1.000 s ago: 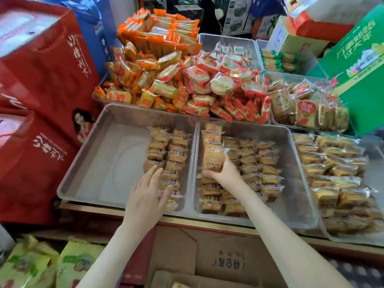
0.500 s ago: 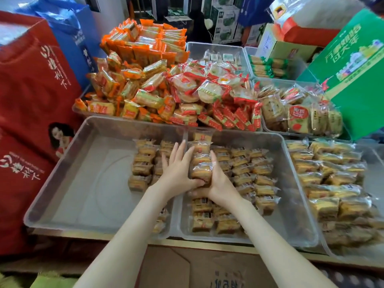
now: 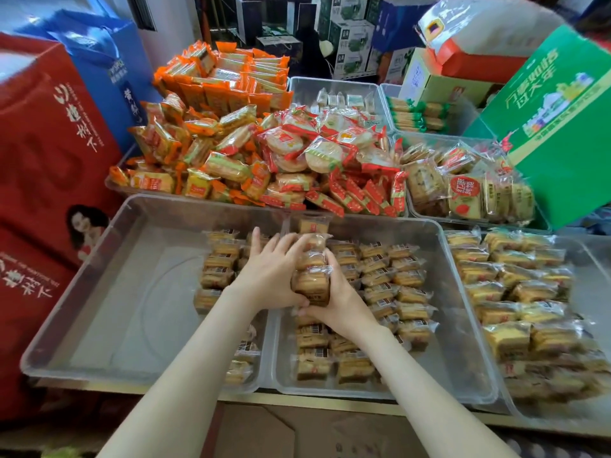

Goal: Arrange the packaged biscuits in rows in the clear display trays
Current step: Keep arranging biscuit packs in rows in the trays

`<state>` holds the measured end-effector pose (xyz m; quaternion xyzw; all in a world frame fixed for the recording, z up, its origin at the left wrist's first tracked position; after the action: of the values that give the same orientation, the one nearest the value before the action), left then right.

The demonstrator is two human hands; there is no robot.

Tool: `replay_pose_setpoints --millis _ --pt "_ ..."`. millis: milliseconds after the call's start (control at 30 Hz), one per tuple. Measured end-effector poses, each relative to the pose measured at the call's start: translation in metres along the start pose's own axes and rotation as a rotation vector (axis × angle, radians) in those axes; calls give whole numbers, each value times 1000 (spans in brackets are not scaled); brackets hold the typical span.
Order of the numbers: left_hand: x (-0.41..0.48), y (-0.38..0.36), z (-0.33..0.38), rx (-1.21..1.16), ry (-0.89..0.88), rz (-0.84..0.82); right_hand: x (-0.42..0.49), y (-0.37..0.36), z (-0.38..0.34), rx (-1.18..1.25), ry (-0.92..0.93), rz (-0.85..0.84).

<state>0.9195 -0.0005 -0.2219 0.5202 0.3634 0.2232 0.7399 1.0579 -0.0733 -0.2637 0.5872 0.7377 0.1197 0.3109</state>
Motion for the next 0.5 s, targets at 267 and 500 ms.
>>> replay_pose_setpoints --millis 267,500 --pt "7 14 8 94 -108 95 3 1 -6 -2 -34 148" --pt "-65 -11 -46 -167 171 129 -6 2 -60 -343 44 309"
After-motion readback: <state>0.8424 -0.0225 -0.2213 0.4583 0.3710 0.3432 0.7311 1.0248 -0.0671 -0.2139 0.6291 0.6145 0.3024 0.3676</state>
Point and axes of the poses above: each hand's wrist, its own x-axis towards the middle knuckle, its own y-axis out of the back of the hand, z = x × y, the point moved 3 cm from there along x, towards the middle knuckle, and after that the axes turned 11 degrees about -z, right-handed, at the moved point
